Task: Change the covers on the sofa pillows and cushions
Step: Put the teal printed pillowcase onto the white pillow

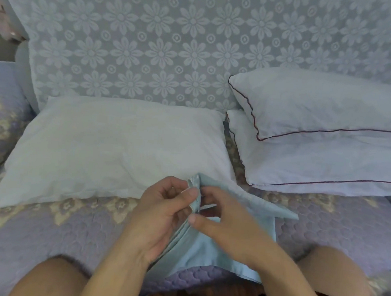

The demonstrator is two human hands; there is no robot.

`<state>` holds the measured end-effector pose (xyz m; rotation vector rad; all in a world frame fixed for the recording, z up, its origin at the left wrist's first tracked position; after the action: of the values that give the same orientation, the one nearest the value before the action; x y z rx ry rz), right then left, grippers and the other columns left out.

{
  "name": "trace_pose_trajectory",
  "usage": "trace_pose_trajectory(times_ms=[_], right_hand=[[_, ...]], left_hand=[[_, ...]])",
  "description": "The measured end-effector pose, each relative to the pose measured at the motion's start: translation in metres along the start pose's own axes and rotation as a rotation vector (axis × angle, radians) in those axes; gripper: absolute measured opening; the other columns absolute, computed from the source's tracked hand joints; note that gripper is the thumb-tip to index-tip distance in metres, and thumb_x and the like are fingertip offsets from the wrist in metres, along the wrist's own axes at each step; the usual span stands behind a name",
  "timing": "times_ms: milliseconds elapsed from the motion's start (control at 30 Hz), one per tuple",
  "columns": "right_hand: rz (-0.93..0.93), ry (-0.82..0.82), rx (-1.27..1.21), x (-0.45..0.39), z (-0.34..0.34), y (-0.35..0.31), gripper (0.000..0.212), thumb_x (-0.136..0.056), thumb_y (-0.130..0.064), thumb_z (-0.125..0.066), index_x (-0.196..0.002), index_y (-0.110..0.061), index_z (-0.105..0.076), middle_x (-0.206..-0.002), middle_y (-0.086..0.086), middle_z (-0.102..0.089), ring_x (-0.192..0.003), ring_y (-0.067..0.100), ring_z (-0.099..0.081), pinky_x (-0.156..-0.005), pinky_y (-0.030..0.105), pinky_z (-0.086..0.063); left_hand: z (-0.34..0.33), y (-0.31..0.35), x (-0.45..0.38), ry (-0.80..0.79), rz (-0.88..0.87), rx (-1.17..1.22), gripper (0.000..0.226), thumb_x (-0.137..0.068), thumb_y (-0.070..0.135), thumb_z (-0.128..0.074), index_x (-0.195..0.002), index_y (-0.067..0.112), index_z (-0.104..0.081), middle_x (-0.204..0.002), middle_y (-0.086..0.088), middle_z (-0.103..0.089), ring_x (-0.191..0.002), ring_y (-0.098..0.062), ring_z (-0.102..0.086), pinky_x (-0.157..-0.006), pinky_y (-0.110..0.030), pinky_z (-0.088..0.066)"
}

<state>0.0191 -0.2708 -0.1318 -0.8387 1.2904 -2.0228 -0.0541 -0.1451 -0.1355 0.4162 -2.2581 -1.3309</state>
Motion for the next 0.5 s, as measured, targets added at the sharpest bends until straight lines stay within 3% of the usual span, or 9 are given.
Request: trace_pose_trajectory(times_ms=[67, 133, 200, 267, 333, 400, 467, 500], right_hand=[[0.033, 0.125, -0.021, -0.002, -0.010, 0.005, 0.023, -0.089, -0.019, -0.071, -0.108, -0.032, -0.065, -0.098, -0.024, -0.068, -0.093, -0.006, -0.064, -0.077, 0.008, -0.047], [0.049, 0.167, 0.049, -0.005, -0.009, 0.010, 0.020, -0.090, -0.008, -0.063, -0.088, -0.028, -0.068, -0.080, -0.019, -0.068, -0.075, -0.003, -0.063, -0.068, 0.011, -0.045], [-0.004, 0.166, 0.096, -0.009, -0.004, 0.018, 0.023, -0.092, -0.009, -0.058, -0.074, -0.021, -0.065, -0.064, -0.013, -0.057, -0.060, 0.001, -0.051, -0.061, 0.021, -0.042], [-0.059, 0.285, 0.060, -0.011, 0.011, 0.021, 0.023, -0.096, -0.012, -0.053, -0.078, -0.016, -0.065, -0.064, -0.008, -0.056, -0.061, 0.009, -0.050, -0.062, 0.031, -0.043], [-0.065, 0.533, -0.044, -0.010, 0.039, 0.017, 0.025, -0.097, -0.010, -0.046, -0.085, -0.016, -0.067, -0.076, -0.003, -0.068, -0.072, 0.017, -0.060, -0.069, 0.034, -0.048], [-0.034, 0.726, -0.087, -0.006, 0.070, 0.005, 0.025, -0.098, -0.011, -0.045, -0.088, -0.016, -0.067, -0.082, 0.002, -0.069, -0.079, 0.020, -0.063, -0.072, 0.036, -0.050], [0.026, 0.755, -0.037, -0.002, 0.093, -0.011, 0.022, -0.099, -0.016, -0.048, -0.085, -0.011, -0.064, -0.072, 0.005, -0.061, -0.065, 0.015, -0.053, -0.064, 0.033, -0.042], [0.055, 0.725, 0.000, 0.000, 0.099, -0.020, 0.024, -0.099, -0.019, -0.051, -0.081, -0.005, -0.060, -0.067, 0.009, -0.052, -0.060, 0.012, -0.044, -0.061, 0.031, -0.036]], left_hand=[[-0.001, 0.004, 0.003, 0.009, -0.059, -0.110, 0.012, -0.070, 0.011, -0.078, -0.079, 0.008, -0.070, -0.074, -0.011, -0.066, -0.068, -0.019, -0.062, -0.068, -0.031, -0.053], [0.003, 0.006, 0.004, 0.036, -0.087, -0.160, 0.017, -0.067, 0.013, -0.079, -0.081, 0.009, -0.071, -0.070, -0.005, -0.065, -0.064, -0.012, -0.060, -0.063, -0.025, -0.052], [0.011, 0.007, 0.005, 0.055, -0.099, -0.164, 0.011, -0.073, 0.007, -0.078, -0.082, 0.012, -0.073, -0.066, 0.000, -0.062, -0.060, -0.008, -0.056, -0.058, -0.019, -0.049], [0.023, 0.004, 0.004, 0.073, -0.110, -0.229, 0.019, -0.081, -0.001, -0.075, -0.087, 0.017, -0.076, -0.069, -0.001, -0.059, -0.061, -0.014, -0.050, -0.055, -0.023, -0.043], [0.038, -0.001, 0.002, 0.054, -0.129, -0.470, 0.034, -0.086, -0.006, -0.070, -0.097, 0.026, -0.076, -0.073, -0.002, -0.058, -0.063, -0.022, -0.048, -0.057, -0.029, -0.042], [0.048, -0.014, 0.000, -0.084, -0.075, -0.907, 0.042, -0.089, 0.004, -0.067, -0.112, 0.039, -0.069, -0.079, 0.001, -0.061, -0.066, -0.008, -0.057, -0.063, -0.022, -0.049], [0.049, -0.032, 0.004, -0.241, 0.069, -1.227, 0.054, -0.090, 0.026, -0.070, -0.137, 0.043, -0.048, -0.093, 0.009, -0.058, -0.076, 0.007, -0.055, -0.069, -0.012, -0.045], [0.047, -0.041, 0.005, -0.275, 0.095, -1.266, 0.070, -0.089, 0.038, -0.071, -0.148, 0.043, -0.035, -0.111, 0.011, -0.056, -0.092, 0.011, -0.053, -0.081, -0.011, -0.044]])
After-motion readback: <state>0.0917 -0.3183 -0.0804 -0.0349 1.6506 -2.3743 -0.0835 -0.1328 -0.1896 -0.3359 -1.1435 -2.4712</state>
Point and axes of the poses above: each hand's wrist, its own x-axis away from the middle knuckle, its own z-axis out of the back of the hand, y = z × x, the point moved 4 cm from there along -x, towards the middle knuckle
